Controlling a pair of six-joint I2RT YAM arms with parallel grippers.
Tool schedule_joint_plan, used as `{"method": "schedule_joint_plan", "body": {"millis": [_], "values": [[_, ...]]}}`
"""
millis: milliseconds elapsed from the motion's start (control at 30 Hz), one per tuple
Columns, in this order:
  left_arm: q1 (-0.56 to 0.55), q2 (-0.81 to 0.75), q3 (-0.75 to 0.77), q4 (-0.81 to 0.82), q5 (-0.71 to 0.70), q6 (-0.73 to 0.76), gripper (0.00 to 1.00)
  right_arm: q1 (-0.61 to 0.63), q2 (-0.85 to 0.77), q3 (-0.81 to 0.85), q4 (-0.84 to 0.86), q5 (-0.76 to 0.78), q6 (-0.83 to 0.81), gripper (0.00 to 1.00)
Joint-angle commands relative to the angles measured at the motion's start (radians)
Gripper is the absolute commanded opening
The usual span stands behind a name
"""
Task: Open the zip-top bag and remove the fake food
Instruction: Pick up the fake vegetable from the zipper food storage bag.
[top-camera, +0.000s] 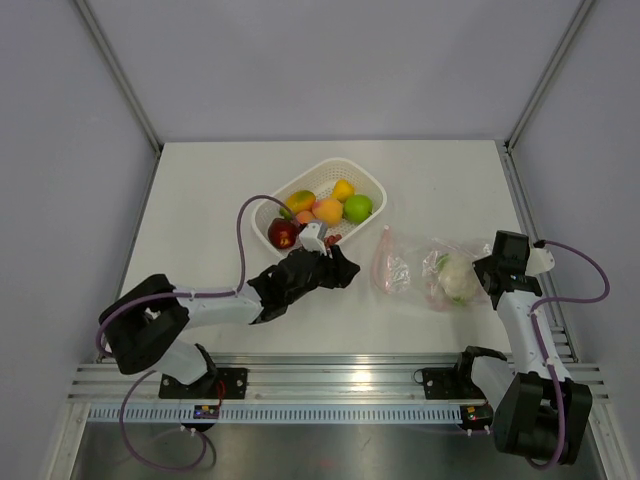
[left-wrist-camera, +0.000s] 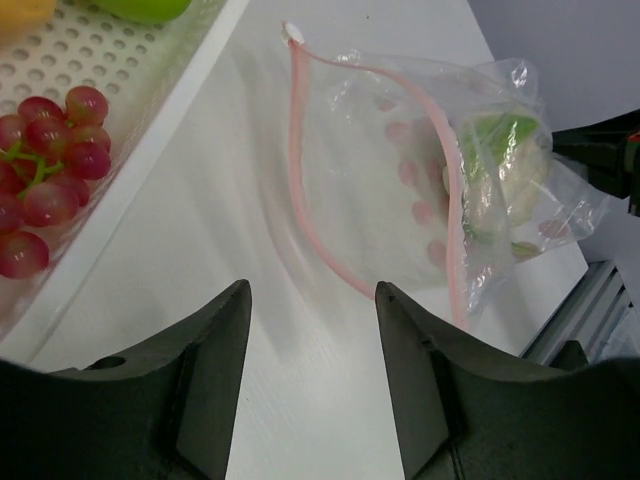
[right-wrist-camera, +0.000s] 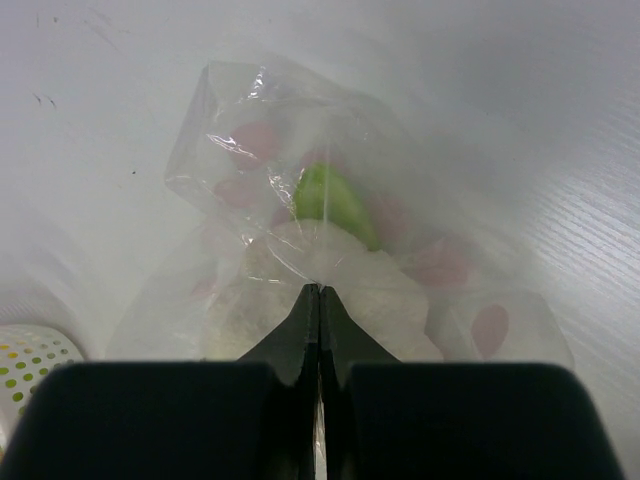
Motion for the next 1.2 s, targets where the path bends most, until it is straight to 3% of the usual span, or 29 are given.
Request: {"method": "schedule_joint_plan", "body": {"millis": [0, 567, 1167], "values": [[-0.035, 0.044, 0.063, 0.065, -0.059, 0.016, 0.55, 0.002, -0.017, -0.001, 0.034, -0.013, -0.012, 0.00], [-0.058, 0.368, 0.288, 0.100, 0.038, -0.113, 0.44, 0.003, -0.014, -0.016, 0.067, -0.064, -0.027, 0.00], [-0.074, 0.564, 0.451, 0.151, 0.248, -0.207, 0.51, 0.002, 0.011, -0.036, 0.139, -0.179, -0.051, 0.00]]}}
